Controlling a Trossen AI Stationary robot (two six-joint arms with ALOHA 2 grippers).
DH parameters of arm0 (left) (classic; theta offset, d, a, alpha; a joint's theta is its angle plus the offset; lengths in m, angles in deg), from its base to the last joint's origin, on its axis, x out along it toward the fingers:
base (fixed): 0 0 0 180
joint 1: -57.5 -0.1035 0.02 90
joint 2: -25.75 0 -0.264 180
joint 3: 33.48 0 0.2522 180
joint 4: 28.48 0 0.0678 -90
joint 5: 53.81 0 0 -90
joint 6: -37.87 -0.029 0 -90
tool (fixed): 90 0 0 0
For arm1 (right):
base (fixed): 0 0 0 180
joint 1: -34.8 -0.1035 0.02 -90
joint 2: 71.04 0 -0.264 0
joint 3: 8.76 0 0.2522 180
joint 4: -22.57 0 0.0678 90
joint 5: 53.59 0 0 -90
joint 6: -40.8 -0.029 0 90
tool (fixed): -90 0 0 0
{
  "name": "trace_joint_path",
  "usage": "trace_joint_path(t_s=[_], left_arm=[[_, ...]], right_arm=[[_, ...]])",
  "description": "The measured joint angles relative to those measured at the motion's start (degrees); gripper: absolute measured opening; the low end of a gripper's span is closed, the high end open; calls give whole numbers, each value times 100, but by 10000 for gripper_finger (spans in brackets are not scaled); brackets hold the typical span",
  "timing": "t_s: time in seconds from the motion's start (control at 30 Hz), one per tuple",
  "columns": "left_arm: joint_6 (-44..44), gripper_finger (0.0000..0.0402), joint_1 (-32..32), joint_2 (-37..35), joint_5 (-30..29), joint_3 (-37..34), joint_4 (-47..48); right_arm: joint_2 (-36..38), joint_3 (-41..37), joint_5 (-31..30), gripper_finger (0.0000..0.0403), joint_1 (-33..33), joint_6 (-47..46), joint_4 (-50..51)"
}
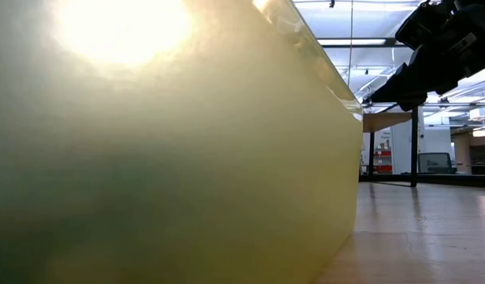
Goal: Pick & Place Office Desk Supplies
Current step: Put the blue spring rubberband into the green bin
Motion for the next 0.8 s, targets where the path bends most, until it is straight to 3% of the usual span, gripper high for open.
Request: trace_joint_path(t_s=[0.33, 0.8], left_arm=[[336, 4, 102, 975, 984, -4, -447], [393, 7, 81, 1373, 1092, -9, -471]], right_arm=[[-2, 0, 0, 52, -1, 2, 0], [-2, 0, 0, 52, -1, 0, 0]])
